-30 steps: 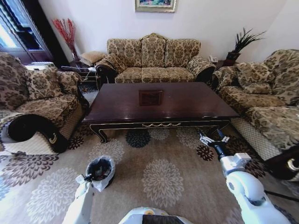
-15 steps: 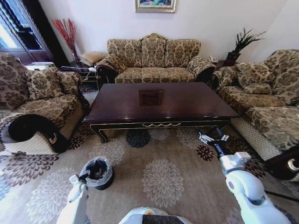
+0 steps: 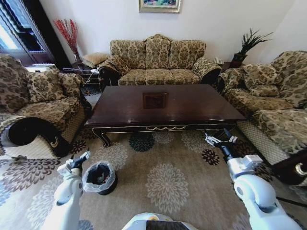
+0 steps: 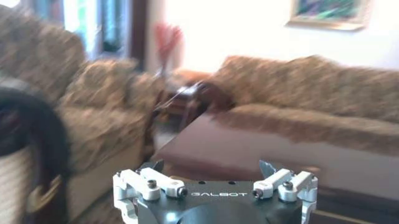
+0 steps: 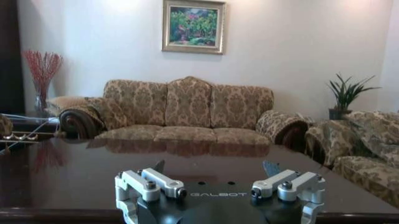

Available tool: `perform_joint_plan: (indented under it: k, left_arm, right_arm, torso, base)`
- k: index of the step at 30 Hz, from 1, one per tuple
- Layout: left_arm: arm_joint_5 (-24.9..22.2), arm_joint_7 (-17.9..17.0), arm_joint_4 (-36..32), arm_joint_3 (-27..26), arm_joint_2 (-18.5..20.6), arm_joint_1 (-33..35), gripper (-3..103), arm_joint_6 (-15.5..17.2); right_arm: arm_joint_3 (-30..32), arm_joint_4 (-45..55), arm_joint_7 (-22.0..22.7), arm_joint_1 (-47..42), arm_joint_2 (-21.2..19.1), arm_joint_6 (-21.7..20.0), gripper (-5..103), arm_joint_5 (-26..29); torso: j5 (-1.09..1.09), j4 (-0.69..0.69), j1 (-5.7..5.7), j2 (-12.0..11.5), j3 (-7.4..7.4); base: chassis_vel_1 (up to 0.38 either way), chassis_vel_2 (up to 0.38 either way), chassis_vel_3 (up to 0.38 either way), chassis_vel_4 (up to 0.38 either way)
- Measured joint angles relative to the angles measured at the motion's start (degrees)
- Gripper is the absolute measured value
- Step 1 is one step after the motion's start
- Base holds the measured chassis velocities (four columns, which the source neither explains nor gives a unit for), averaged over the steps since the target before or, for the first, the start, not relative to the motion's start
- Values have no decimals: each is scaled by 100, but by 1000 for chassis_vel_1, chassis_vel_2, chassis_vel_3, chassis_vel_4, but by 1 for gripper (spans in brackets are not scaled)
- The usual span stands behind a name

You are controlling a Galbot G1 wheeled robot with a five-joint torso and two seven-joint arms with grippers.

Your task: Move to the front of the table and place the trash on the table into the trash bin.

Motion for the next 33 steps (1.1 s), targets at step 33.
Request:
perform_joint_plan:
  k: [33]
  left_arm:
    - [1470,-98,-767,366,-907,201,100,-289]
  right_arm:
    - [-720,-167,-175,-231,344,396,100,-916]
  torso:
    - [-4,-1,0,0,0]
  base:
    - [-118,-120,144,140]
